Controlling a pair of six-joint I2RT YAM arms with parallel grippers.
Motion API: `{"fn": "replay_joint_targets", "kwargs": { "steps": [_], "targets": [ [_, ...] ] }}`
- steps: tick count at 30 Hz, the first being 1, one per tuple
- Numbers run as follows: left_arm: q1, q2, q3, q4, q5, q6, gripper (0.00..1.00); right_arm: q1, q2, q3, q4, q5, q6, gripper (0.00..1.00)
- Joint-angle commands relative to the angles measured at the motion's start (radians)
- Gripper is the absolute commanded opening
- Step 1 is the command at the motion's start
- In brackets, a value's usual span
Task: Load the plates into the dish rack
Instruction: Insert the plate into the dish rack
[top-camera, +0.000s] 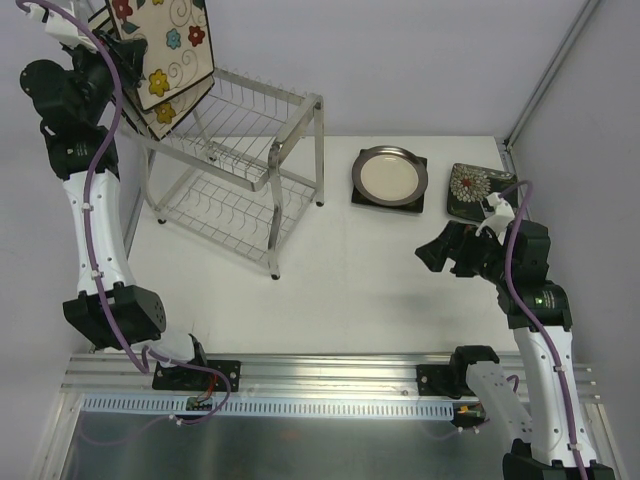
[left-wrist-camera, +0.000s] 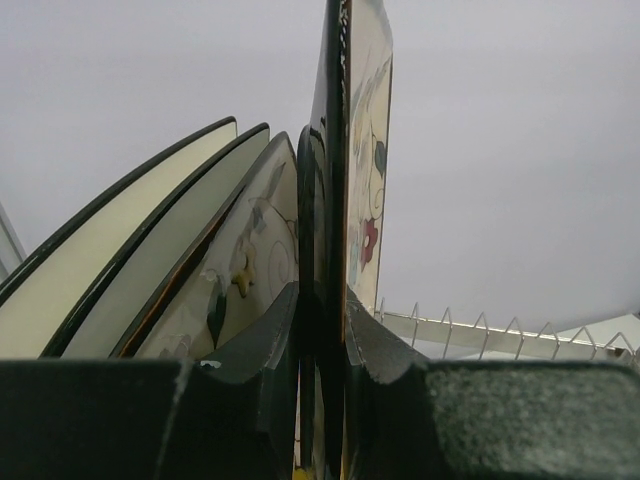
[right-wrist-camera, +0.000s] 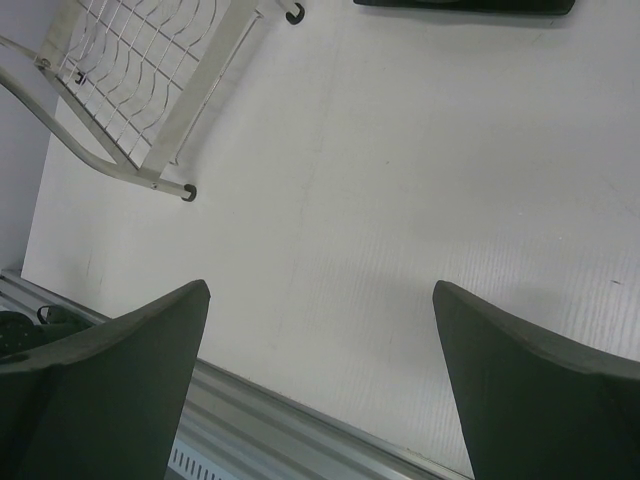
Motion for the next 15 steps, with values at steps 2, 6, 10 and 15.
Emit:
{"fn": "replay_joint_targets", "kwargs": {
  "steps": [2,6,10,15],
  "targets": [
    [0.008,-0.027,0.024,0.274,-0.008,-0.005,0.0,0.005,0.006,0.003,0.05,-0.026,-0.017,1.0],
    [0.008,-0.035,-0.005,0.285,-0.008,0.007,0.0,0.005,0.011,0.005,0.052,-0.026,-0.017,1.0],
    [0.008,-0.034,-0.023,0.287,0.003,0.017,0.0,0.005,0.014,-0.003,0.061,-0.027,-0.017,0.99],
    [0.006,-0.034,-0.045,0.297,0.013,0.035,0.0,0.006,0.012,-0.006,0.065,-0.032,-0.015,1.0]
  ]
}}
